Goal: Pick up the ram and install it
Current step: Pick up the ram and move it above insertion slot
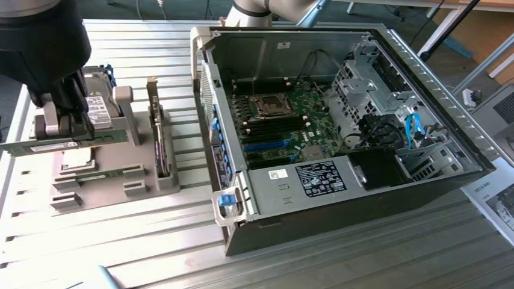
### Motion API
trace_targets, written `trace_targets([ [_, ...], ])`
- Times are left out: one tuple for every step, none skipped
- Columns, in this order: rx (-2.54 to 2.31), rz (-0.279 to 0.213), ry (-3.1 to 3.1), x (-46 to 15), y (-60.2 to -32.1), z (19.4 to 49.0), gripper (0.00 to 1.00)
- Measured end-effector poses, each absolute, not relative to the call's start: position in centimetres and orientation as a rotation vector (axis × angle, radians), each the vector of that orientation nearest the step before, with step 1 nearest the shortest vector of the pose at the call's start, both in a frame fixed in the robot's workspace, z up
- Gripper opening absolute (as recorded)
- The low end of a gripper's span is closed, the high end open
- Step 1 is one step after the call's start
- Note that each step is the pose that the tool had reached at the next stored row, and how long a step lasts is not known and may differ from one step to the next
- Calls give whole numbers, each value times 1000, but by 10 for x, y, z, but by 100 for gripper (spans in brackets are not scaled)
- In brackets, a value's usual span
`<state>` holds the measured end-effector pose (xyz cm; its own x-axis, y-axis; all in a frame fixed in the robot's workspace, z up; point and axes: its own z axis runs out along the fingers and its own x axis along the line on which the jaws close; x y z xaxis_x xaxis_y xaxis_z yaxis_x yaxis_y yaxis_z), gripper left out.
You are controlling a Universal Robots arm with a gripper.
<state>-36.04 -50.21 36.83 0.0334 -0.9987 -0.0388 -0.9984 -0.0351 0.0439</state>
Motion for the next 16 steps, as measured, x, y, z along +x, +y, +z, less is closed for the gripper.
trace_targets([
  [2255,-92,-2179,-360,-502,371,12],
  [2255,-92,-2179,-360,-502,373,12],
  [2255,-92,-2179,-360,-502,375,12],
  [2255,-92,-2179,-360,-502,378,12],
  [2255,-92,-2179,-360,-502,380,12],
  [2255,-92,-2179,-359,-502,382,12],
  [2255,-92,-2179,-359,-502,383,12],
  [2255,-92,-2179,-359,-502,384,12],
  [2255,-92,-2179,-359,-502,384,12],
  [2255,-92,-2179,-359,-502,384,12],
  [2255,-92,-2179,-359,-502,384,12],
  [2255,-92,-2179,-359,-502,384,12],
  [2255,-92,-2179,-359,-502,384,12],
  [2255,-92,-2179,-359,-502,384,12],
  [2255,-92,-2179,-359,-502,384,12],
  [2255,-92,-2179,-359,-502,385,12],
])
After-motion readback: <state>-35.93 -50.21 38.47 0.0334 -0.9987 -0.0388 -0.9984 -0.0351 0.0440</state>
